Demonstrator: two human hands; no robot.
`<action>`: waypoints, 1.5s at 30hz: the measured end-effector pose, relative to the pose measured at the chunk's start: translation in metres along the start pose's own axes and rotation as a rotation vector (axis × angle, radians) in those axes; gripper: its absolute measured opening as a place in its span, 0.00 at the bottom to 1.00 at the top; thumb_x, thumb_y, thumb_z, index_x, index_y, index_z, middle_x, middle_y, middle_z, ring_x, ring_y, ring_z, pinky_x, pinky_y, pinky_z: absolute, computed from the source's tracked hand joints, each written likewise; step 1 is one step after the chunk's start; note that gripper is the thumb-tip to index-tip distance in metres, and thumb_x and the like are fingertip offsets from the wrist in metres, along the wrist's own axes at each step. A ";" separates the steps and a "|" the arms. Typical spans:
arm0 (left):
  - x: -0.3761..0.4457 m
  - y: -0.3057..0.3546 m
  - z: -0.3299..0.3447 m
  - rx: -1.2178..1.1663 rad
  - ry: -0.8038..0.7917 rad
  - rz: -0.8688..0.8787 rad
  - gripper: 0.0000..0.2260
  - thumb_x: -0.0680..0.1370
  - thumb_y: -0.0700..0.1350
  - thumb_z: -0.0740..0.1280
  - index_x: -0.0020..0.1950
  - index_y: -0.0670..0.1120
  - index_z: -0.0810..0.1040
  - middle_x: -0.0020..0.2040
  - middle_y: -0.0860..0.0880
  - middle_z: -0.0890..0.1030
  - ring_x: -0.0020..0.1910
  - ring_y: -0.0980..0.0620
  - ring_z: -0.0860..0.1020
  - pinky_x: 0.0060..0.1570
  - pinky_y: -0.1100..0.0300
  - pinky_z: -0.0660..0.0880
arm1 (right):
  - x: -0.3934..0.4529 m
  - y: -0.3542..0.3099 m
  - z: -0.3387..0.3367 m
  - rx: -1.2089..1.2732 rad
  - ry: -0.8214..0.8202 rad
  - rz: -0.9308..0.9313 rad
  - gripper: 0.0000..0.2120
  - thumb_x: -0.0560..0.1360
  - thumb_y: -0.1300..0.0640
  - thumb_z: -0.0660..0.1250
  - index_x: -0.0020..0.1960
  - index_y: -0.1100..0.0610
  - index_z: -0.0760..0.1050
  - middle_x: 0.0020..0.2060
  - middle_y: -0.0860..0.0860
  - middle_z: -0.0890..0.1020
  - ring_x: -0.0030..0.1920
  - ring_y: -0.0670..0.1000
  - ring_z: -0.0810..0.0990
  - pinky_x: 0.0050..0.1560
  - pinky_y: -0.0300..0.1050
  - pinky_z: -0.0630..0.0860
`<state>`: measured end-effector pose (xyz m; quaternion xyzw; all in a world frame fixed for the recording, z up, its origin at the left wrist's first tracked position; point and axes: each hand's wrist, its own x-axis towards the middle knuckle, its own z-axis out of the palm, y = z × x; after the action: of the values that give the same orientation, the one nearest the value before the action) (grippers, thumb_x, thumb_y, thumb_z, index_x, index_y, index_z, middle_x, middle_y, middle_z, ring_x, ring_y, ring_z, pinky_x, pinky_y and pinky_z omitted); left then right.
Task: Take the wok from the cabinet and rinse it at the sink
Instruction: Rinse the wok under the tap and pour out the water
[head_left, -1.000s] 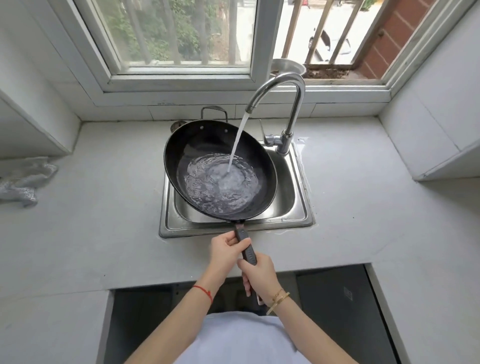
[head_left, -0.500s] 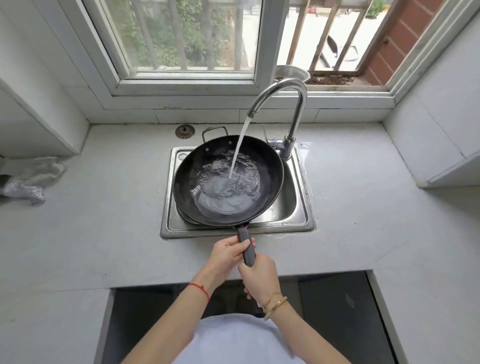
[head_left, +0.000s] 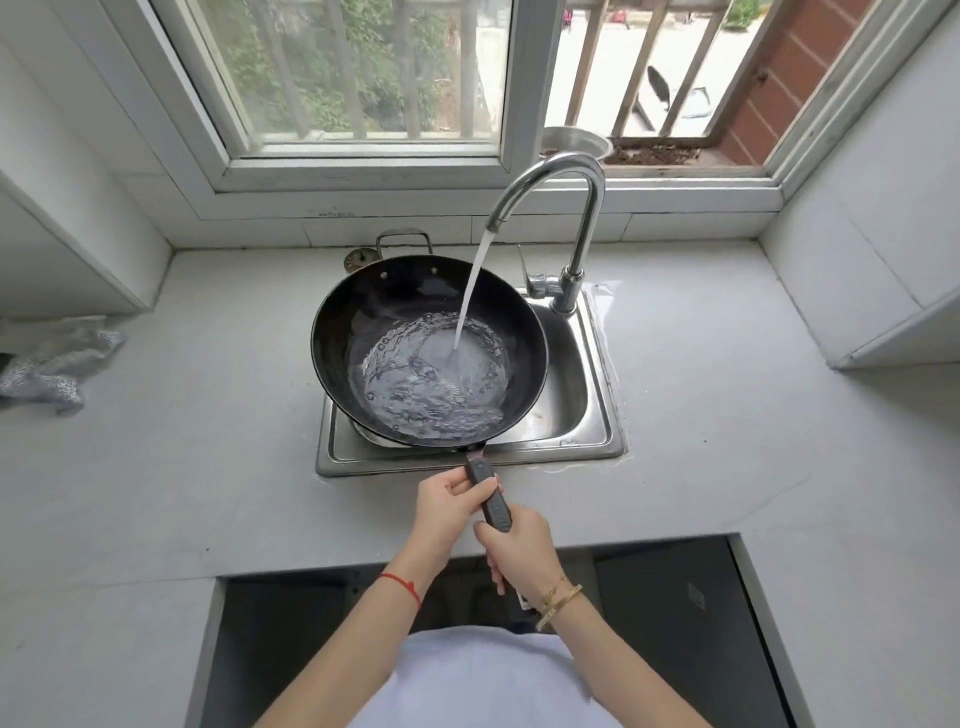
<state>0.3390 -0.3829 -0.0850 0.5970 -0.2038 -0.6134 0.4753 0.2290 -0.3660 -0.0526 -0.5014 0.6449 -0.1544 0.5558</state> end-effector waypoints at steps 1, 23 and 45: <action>0.000 0.001 0.000 0.000 0.011 0.001 0.07 0.74 0.31 0.71 0.44 0.42 0.83 0.38 0.49 0.86 0.42 0.50 0.83 0.45 0.61 0.81 | 0.000 -0.001 -0.001 0.005 -0.012 0.000 0.10 0.73 0.63 0.63 0.34 0.57 0.69 0.23 0.53 0.74 0.18 0.51 0.72 0.19 0.41 0.70; 0.001 0.013 -0.001 -0.085 -0.133 -0.028 0.07 0.76 0.32 0.67 0.53 0.35 0.81 0.42 0.45 0.86 0.43 0.52 0.84 0.46 0.62 0.80 | -0.002 -0.012 0.001 -0.066 0.083 -0.041 0.11 0.73 0.63 0.61 0.33 0.58 0.69 0.25 0.56 0.74 0.19 0.52 0.73 0.19 0.41 0.70; 0.003 0.013 -0.014 -0.458 -0.214 -0.246 0.14 0.82 0.41 0.60 0.63 0.35 0.77 0.56 0.43 0.83 0.51 0.50 0.82 0.53 0.58 0.80 | 0.011 -0.011 0.004 0.295 -0.164 0.083 0.10 0.76 0.67 0.62 0.35 0.63 0.70 0.21 0.53 0.71 0.18 0.49 0.68 0.18 0.39 0.68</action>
<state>0.3566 -0.3869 -0.0786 0.4263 -0.0350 -0.7560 0.4955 0.2390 -0.3786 -0.0514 -0.3983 0.5879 -0.1826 0.6800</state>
